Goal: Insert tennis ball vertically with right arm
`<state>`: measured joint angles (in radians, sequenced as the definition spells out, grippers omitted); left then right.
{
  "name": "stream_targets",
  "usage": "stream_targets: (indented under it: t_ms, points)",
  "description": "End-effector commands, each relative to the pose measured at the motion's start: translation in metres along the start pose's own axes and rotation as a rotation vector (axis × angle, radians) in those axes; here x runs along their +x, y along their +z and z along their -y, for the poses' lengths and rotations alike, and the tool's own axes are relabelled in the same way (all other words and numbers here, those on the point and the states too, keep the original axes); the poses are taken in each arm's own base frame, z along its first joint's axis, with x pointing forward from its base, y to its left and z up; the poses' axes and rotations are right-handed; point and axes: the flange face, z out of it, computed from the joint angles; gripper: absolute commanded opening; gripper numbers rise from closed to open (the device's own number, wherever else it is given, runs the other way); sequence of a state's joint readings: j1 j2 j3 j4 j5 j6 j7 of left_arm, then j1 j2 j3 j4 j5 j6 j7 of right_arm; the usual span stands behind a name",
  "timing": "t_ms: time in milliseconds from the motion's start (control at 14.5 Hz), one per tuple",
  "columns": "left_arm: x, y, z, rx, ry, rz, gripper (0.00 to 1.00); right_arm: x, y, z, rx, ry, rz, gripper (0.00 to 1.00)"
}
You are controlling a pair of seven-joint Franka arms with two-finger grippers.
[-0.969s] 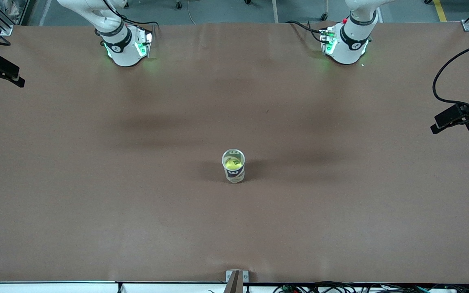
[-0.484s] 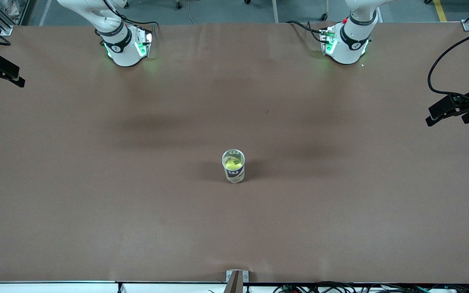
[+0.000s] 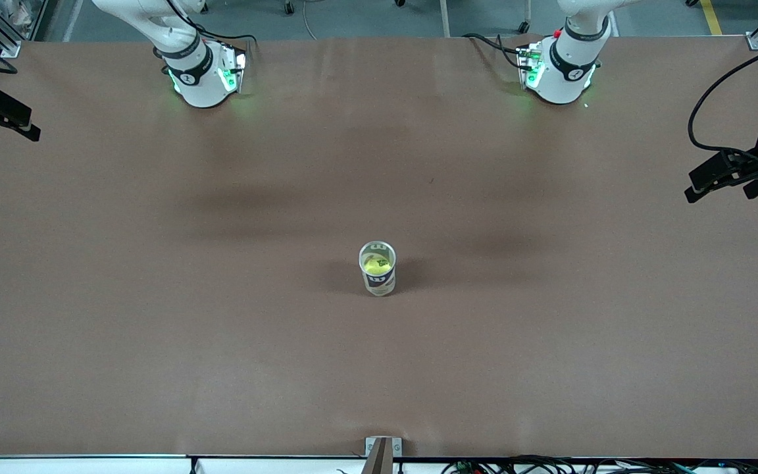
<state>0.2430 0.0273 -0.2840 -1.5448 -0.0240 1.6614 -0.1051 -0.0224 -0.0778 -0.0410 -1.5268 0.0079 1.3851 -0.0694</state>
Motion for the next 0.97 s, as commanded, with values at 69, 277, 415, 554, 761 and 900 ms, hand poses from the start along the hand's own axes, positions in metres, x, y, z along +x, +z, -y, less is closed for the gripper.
stream_targets:
  t_ms: [69, 277, 415, 554, 761, 900]
  points:
    - [-0.005, -0.012, 0.001, 0.019, 0.019, -0.019, 1.0, -0.008, -0.002, -0.002, 0.005, -0.009, -0.003, 1.0]
    - [0.0, -0.017, 0.005, 0.022, 0.013, -0.03, 1.0, -0.008, -0.002, -0.004, 0.004, -0.005, -0.003, 1.0]
    - [0.0, -0.018, 0.005, 0.024, 0.014, -0.032, 1.0, -0.009, -0.003, -0.004, 0.004, -0.004, -0.004, 1.0]
    - [0.0, -0.018, 0.005, 0.024, 0.014, -0.032, 1.0, -0.009, -0.003, -0.004, 0.004, -0.006, -0.004, 1.0]
    - [0.002, -0.013, 0.006, 0.023, 0.013, -0.023, 1.0, -0.009, -0.002, -0.004, 0.005, -0.004, -0.003, 1.0]
    - [0.002, -0.012, 0.006, 0.024, 0.013, -0.021, 1.0, -0.009, -0.002, -0.004, 0.004, -0.004, -0.003, 1.0]
